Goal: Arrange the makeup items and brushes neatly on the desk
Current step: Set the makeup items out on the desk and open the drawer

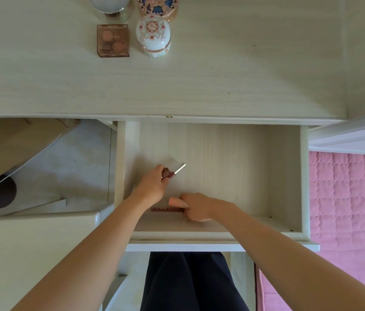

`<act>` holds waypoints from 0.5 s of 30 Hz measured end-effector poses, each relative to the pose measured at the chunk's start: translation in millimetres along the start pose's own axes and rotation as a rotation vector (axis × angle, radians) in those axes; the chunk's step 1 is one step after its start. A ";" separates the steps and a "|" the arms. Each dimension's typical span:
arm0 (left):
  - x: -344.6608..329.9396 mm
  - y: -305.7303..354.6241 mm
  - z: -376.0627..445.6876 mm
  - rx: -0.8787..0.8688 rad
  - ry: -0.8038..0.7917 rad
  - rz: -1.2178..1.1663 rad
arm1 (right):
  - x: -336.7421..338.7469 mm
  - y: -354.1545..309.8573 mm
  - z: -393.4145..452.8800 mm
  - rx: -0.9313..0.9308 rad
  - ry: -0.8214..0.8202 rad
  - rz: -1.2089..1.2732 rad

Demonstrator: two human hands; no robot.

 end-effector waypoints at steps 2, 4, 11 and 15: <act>0.7 2.8 -4.4 0.024 -0.011 -0.085 | 4.6 4.5 -7.6 0.006 0.022 0.012; 2.7 7.6 -9.7 0.036 -0.004 -0.148 | 8.9 8.3 -17.0 0.026 0.030 0.008; 12.2 25.0 -35.8 0.116 0.094 -0.424 | 31.9 19.3 -61.0 -0.018 0.127 0.180; 15.3 35.6 -57.3 0.156 0.150 -0.592 | 44.0 20.1 -95.9 0.001 0.206 0.411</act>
Point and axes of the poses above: each hand's wrist, its own z-axis towards the middle knuckle, its own x-axis out of the back of the hand, y = z × x, the point moved 4 cm from there along z, towards the middle knuckle, and after that the axes turned 3 degrees about -z, right-handed, at the moved point
